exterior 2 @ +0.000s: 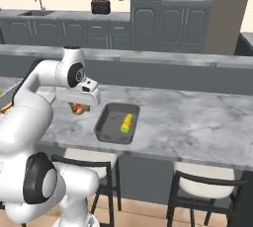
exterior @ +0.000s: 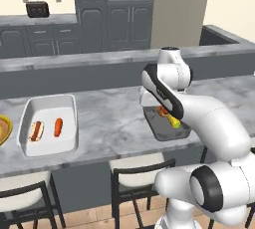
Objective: Place one cooked food and one vegetable from the large plate to each tupperware container.
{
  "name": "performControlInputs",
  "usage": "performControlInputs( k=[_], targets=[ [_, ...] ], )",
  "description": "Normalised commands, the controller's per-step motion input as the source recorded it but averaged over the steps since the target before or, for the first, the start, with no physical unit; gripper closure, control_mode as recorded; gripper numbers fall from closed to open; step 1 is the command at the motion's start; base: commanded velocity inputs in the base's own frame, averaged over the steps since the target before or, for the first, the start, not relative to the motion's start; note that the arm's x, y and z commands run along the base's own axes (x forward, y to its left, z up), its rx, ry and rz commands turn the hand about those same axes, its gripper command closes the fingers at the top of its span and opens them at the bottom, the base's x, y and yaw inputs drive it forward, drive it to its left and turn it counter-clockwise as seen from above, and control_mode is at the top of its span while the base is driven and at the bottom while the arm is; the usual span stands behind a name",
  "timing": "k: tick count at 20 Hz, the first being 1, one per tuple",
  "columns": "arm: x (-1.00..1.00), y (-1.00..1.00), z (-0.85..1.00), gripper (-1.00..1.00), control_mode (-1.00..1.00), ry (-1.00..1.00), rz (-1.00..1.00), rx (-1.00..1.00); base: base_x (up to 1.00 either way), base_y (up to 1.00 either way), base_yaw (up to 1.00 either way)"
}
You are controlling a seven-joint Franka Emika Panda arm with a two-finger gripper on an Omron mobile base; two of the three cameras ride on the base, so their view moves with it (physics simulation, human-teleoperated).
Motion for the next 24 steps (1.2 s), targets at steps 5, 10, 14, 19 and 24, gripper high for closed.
performControlInputs(
  k=[5, 10, 14, 19, 24],
  targets=[
    [0.0, 0.0, 0.0, 1.0, 1.0, 0.0, 0.0, 0.0, 0.34, -0.46, 0.0],
    [0.0, 0.0, 0.0, 1.0, 1.0, 0.0, 0.0, 0.0, 0.42, -0.32, 0.0],
    [0.0, 0.0, 0.0, 1.0, 1.0, 0.0, 0.0, 0.0, 0.26, -0.13, 0.0],
    [0.0, 0.0, 0.0, 1.0, 1.0, 0.0, 0.0, 0.0, 0.0, 0.0, 0.0],
    [0.2, 0.0, -0.13, 1.0, -1.0, -0.06, 0.02, 0.03, 0.0, 0.0, 0.0]
  ],
)
